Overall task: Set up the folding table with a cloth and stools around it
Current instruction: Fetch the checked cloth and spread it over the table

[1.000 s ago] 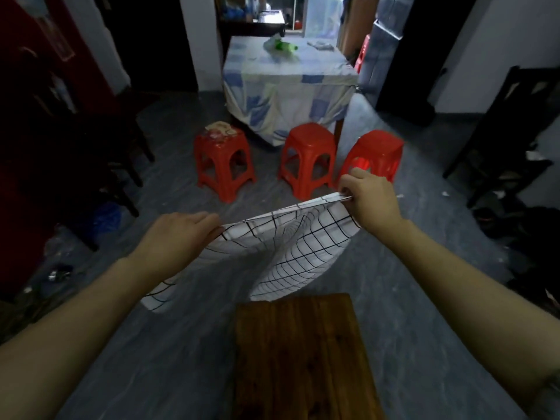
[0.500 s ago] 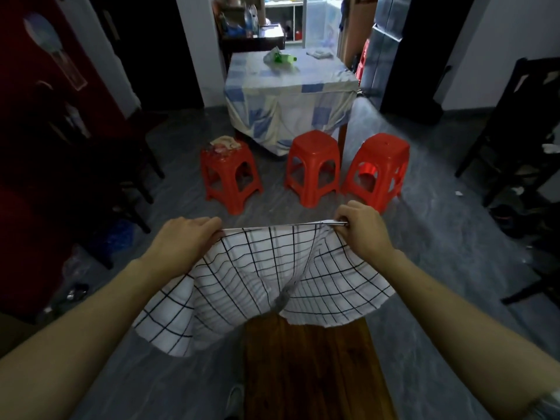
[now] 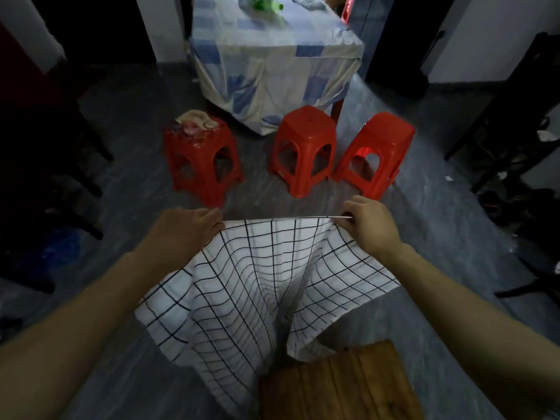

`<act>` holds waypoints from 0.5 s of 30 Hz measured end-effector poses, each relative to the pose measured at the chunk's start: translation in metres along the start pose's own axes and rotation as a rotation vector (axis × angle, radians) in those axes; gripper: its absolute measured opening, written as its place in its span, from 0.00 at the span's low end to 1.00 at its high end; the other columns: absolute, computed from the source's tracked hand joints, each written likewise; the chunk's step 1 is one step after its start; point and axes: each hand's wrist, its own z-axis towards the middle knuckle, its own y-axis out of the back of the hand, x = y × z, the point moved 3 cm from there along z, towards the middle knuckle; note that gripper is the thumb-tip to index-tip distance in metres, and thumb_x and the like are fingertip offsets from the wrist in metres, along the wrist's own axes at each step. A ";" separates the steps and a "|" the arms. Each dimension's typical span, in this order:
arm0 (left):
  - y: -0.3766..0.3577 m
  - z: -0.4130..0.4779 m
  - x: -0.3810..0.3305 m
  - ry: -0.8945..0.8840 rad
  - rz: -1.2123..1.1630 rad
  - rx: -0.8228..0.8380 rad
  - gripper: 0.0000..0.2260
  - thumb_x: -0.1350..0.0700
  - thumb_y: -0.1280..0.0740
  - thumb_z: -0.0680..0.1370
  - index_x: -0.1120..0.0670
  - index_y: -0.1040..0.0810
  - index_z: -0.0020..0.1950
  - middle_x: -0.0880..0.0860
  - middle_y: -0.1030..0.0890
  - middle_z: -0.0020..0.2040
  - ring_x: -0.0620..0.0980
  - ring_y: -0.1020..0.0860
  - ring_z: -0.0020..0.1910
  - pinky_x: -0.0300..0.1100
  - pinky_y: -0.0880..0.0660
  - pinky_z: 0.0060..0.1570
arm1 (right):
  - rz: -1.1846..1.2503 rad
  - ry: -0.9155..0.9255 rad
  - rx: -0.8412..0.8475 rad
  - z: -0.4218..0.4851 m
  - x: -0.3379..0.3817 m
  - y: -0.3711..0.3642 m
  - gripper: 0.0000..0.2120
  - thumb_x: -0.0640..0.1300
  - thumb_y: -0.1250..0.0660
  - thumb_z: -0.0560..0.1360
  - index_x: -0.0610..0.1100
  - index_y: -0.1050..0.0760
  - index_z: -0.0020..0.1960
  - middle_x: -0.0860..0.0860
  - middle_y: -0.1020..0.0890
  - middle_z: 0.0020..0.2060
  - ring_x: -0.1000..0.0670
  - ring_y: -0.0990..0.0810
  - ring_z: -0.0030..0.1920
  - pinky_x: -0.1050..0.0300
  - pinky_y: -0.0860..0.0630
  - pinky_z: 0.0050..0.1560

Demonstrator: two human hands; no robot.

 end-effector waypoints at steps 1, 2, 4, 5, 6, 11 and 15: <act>-0.004 0.007 0.014 0.001 0.000 -0.003 0.13 0.47 0.43 0.80 0.54 0.27 0.42 0.52 0.23 0.31 0.56 0.26 0.22 0.44 0.29 0.22 | -0.008 0.003 -0.003 0.013 0.001 -0.005 0.13 0.51 0.25 0.73 0.43 0.24 0.38 0.52 0.26 0.34 0.44 0.23 0.34 0.48 0.25 0.32; -0.006 0.015 0.026 -0.001 0.001 -0.007 0.14 0.47 0.43 0.80 0.54 0.27 0.41 0.51 0.23 0.31 0.56 0.26 0.23 0.44 0.29 0.22 | -0.019 0.002 -0.006 0.026 0.002 -0.008 0.13 0.51 0.26 0.73 0.43 0.23 0.40 0.52 0.26 0.35 0.45 0.23 0.34 0.48 0.25 0.32; -0.008 0.030 0.046 -0.008 0.011 -0.017 0.15 0.47 0.43 0.80 0.54 0.26 0.41 0.51 0.23 0.30 0.55 0.25 0.24 0.44 0.29 0.23 | -0.042 -0.005 -0.012 0.047 0.004 -0.011 0.12 0.53 0.26 0.73 0.44 0.21 0.42 0.52 0.25 0.35 0.45 0.22 0.35 0.50 0.26 0.32; -0.007 0.037 0.054 -0.011 0.024 -0.019 0.15 0.47 0.43 0.80 0.54 0.25 0.41 0.50 0.23 0.30 0.54 0.25 0.24 0.44 0.29 0.23 | -0.055 -0.002 -0.026 0.056 0.004 -0.010 0.12 0.53 0.26 0.73 0.44 0.21 0.42 0.53 0.26 0.35 0.45 0.22 0.35 0.51 0.27 0.32; -0.006 0.043 0.060 -0.016 0.040 -0.028 0.16 0.47 0.44 0.80 0.54 0.25 0.41 0.50 0.23 0.30 0.54 0.25 0.24 0.43 0.29 0.23 | -0.066 0.004 -0.044 0.064 0.005 -0.008 0.12 0.52 0.26 0.73 0.44 0.22 0.40 0.54 0.27 0.34 0.45 0.22 0.34 0.53 0.28 0.31; 0.007 0.066 0.071 -0.061 0.068 -0.072 0.16 0.46 0.44 0.81 0.54 0.24 0.41 0.49 0.24 0.29 0.52 0.26 0.23 0.40 0.30 0.23 | -0.089 0.054 -0.117 0.089 0.005 0.018 0.09 0.47 0.24 0.71 0.43 0.22 0.41 0.55 0.28 0.35 0.48 0.24 0.33 0.57 0.33 0.31; 0.013 0.072 0.066 -0.074 0.070 -0.073 0.19 0.45 0.47 0.83 0.53 0.25 0.42 0.48 0.24 0.30 0.50 0.27 0.23 0.40 0.32 0.24 | -0.169 0.112 -0.133 0.093 0.000 0.041 0.07 0.43 0.23 0.70 0.43 0.20 0.43 0.50 0.23 0.37 0.46 0.23 0.34 0.59 0.34 0.33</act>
